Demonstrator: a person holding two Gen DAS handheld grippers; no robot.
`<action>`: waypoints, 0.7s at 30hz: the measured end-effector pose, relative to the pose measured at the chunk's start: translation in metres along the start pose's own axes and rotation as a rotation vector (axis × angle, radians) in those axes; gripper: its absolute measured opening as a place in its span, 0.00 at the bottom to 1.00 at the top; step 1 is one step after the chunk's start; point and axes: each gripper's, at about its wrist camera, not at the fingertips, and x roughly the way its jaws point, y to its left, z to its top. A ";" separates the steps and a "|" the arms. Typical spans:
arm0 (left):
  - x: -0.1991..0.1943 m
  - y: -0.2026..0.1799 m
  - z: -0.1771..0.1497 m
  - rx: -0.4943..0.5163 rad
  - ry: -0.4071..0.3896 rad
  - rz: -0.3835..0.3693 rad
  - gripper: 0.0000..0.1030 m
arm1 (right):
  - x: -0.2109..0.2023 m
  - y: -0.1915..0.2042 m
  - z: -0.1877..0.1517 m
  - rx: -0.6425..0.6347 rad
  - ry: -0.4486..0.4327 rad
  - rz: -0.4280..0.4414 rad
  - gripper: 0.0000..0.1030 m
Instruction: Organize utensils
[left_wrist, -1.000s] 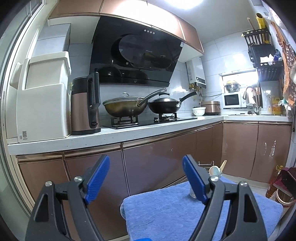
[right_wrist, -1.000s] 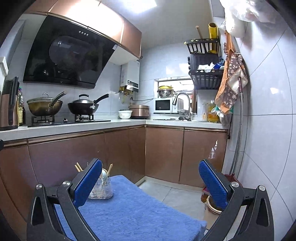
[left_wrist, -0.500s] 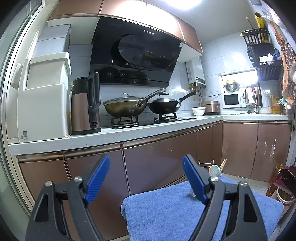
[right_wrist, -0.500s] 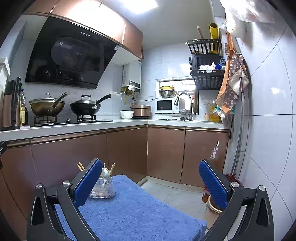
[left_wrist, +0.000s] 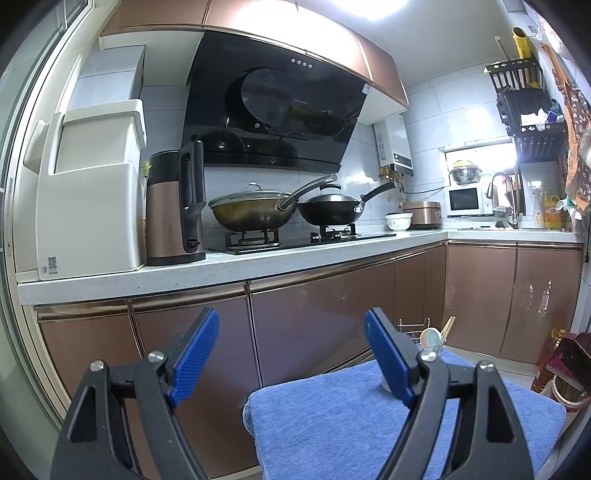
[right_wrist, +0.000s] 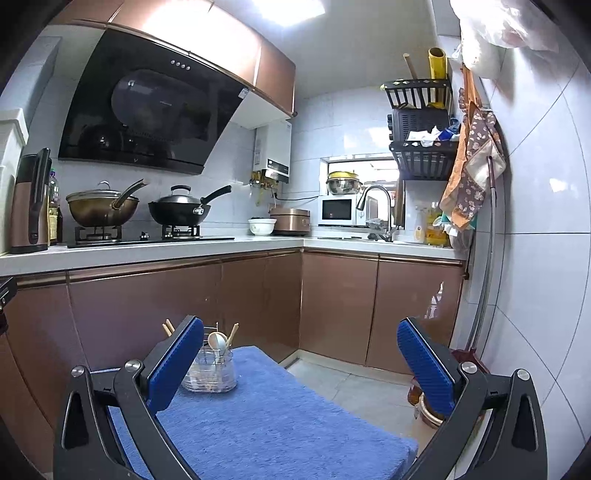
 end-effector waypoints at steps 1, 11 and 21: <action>0.000 0.000 0.000 -0.001 0.001 0.001 0.78 | 0.000 0.000 0.000 -0.003 0.001 0.002 1.00; 0.003 0.004 -0.001 -0.001 0.011 0.003 0.78 | 0.002 0.001 -0.001 -0.007 0.007 0.031 1.00; 0.006 0.007 0.000 0.002 0.018 0.002 0.78 | 0.004 0.001 0.000 -0.006 0.013 0.037 1.00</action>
